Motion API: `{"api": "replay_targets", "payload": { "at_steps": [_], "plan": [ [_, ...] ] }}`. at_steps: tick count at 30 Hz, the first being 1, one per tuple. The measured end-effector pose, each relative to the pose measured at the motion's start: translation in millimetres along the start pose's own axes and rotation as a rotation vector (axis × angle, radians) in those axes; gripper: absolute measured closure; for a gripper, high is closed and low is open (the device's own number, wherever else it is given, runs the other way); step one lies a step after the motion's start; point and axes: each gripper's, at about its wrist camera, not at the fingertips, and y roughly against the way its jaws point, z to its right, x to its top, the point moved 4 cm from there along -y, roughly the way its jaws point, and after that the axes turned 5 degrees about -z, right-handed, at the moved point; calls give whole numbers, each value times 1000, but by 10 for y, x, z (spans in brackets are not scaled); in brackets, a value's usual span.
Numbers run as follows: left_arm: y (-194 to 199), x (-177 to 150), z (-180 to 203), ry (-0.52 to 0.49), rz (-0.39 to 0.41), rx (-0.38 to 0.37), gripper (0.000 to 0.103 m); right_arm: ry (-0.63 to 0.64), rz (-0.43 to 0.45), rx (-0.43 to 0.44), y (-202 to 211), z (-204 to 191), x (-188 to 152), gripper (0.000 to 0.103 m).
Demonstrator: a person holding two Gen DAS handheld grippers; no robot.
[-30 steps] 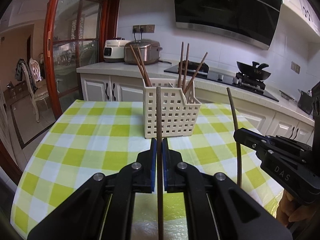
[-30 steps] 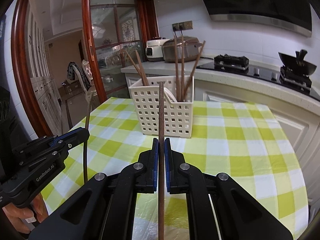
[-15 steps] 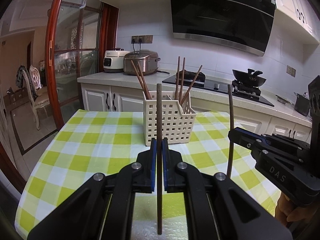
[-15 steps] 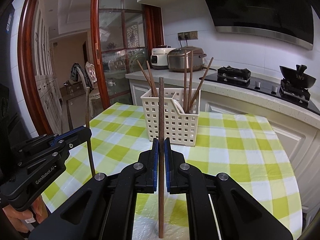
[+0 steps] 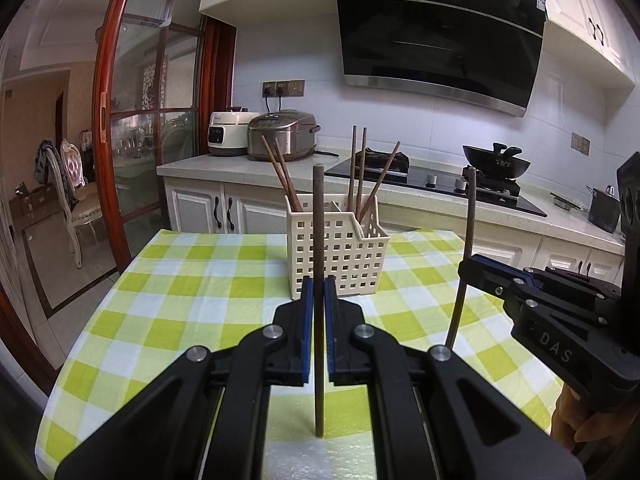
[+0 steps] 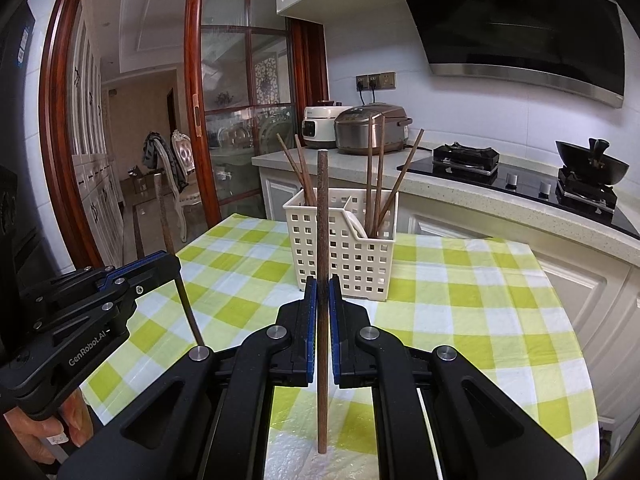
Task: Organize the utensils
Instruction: 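Lift both chopsticks upright and carry them toward the basket, then lower both upright chopsticks into the white basket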
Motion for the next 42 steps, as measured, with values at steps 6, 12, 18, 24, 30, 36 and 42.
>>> {"api": "replay_targets", "payload": {
  "at_steps": [6, 12, 18, 24, 30, 36, 42],
  "plan": [
    [-6, 4, 18, -2, 1, 1, 98, -3, 1, 1, 5, 9, 1, 97],
    [-1, 38, 42, -8, 6, -5, 98, -1, 9, -1, 16, 30, 27, 97],
    [3, 105, 27, -15, 10, -9, 98, -19, 27, -8, 45, 107, 116, 97],
    [-28, 213, 39, -31, 9, -23, 98, -4, 40, -14, -12, 126, 220, 97],
    [-62, 447, 80, -60, 31, -36, 98, 0, 62, -14, -95, 198, 423, 97],
    [-105, 823, 109, -77, 70, -44, 98, 9, 84, -19, -192, 277, 723, 97],
    [-203, 1273, 118, -90, 105, -48, 98, 31, 108, -33, -308, 354, 1077, 97]
  ]
}}
